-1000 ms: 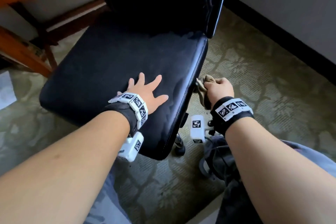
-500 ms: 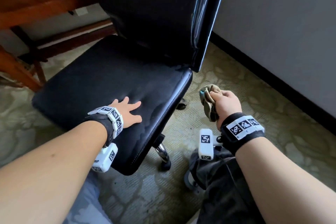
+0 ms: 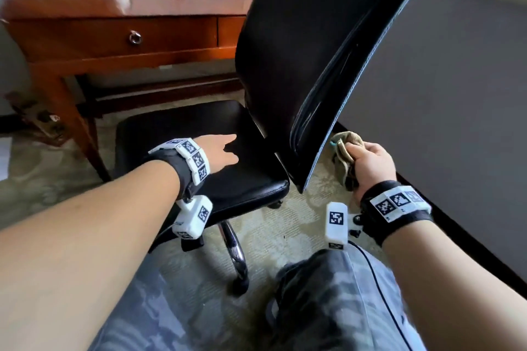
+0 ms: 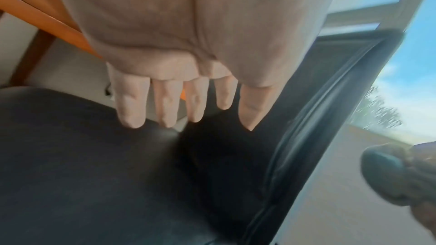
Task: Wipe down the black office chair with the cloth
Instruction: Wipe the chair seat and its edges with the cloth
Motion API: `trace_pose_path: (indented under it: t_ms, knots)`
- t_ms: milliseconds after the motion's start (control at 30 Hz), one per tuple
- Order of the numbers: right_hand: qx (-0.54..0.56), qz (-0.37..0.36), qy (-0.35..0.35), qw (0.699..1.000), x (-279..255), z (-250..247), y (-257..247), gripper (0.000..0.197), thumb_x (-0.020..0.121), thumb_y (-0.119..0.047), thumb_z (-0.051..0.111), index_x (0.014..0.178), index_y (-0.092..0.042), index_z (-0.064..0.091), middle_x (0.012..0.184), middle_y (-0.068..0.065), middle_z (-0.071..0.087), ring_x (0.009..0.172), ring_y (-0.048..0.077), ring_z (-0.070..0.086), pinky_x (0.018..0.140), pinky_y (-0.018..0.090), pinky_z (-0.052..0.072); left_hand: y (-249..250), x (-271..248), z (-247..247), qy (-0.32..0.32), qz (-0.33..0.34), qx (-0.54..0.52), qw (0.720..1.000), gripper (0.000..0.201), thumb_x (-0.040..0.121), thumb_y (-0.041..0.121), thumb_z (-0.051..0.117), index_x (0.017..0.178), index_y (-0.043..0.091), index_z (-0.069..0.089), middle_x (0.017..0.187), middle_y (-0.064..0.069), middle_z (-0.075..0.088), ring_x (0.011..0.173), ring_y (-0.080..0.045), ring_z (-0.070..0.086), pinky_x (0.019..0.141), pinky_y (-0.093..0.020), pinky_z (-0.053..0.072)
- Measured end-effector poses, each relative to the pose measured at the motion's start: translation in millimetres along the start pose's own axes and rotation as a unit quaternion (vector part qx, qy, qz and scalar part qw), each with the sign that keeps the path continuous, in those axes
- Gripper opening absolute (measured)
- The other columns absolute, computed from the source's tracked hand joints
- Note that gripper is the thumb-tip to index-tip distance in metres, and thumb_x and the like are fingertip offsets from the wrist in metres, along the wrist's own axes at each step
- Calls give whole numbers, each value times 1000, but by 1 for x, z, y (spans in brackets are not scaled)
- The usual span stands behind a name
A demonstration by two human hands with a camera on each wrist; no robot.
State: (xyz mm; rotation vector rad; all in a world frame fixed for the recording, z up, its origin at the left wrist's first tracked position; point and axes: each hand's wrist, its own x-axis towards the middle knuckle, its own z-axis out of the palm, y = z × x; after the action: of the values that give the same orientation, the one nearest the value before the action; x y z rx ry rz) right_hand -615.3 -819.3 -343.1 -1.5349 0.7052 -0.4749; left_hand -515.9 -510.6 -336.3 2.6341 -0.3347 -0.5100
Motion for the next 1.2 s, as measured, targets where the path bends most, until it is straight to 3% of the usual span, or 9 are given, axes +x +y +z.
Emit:
trace_pose_path:
  t_ms: [100,233,333,433,567,800,967,1067,1200]
  knots:
    - [5,-24,0,1000,-18,-15,-14,18,74,-30,76,89,-19,76,88,12,78,74,28,73,75,53,61,36,-23,-6,55,59,-72,994,66,105,41,59,164,37,30,163,3,45,147,-19,45,112,-24,30]
    - [22,-52,-19,998,-42,-37,-32,4,84,-17,71,85,-15,74,77,10,73,62,24,64,61,41,54,62,-49,-7,101,109,-104,983,65,104,39,62,162,38,33,161,4,48,146,-18,47,111,-22,30]
    - [15,-78,-11,997,-50,-50,-51,10,84,-23,73,93,-18,73,85,10,77,69,25,70,66,49,61,75,-63,-17,124,131,-116,977,67,103,36,63,163,36,32,161,3,47,148,-18,45,117,-25,30]
    - [3,-97,-9,995,-52,-55,-72,21,74,-33,75,92,-23,72,89,10,78,75,29,74,73,58,61,86,-72,-29,142,148,-129,970,68,103,31,63,164,32,32,163,2,45,150,-17,41,114,-21,25]
    - [-19,-117,-13,993,-47,-50,-91,21,69,-38,75,89,-30,73,84,4,79,81,33,77,75,61,62,96,-68,-42,143,159,-192,958,68,103,28,64,163,33,33,163,3,45,149,-13,44,110,-19,26]
    - [-36,-67,-11,997,0,-28,-57,19,79,-29,77,96,-20,74,87,9,79,77,30,76,75,58,61,95,-13,-39,142,158,-258,942,64,104,38,60,163,31,36,162,5,47,148,-8,44,119,-23,28]
    - [-85,2,-3,996,57,-15,-28,20,80,-28,77,97,-19,74,92,11,79,76,26,73,79,53,61,86,41,-29,127,119,-245,954,58,105,57,50,160,39,40,161,14,47,148,-9,43,115,-21,29]
    - [-105,54,7,993,70,-14,-35,20,80,-28,78,97,-19,74,91,7,79,76,25,74,79,50,63,85,54,-45,83,98,-239,962,60,105,61,46,160,42,37,163,15,43,150,-8,40,112,-19,28]
    - [-128,94,17,987,76,-21,-94,19,79,-29,78,96,-21,74,84,2,79,78,26,77,78,48,64,113,58,-109,35,74,-197,977,61,105,60,46,162,41,34,165,11,41,152,-12,38,108,-17,25]
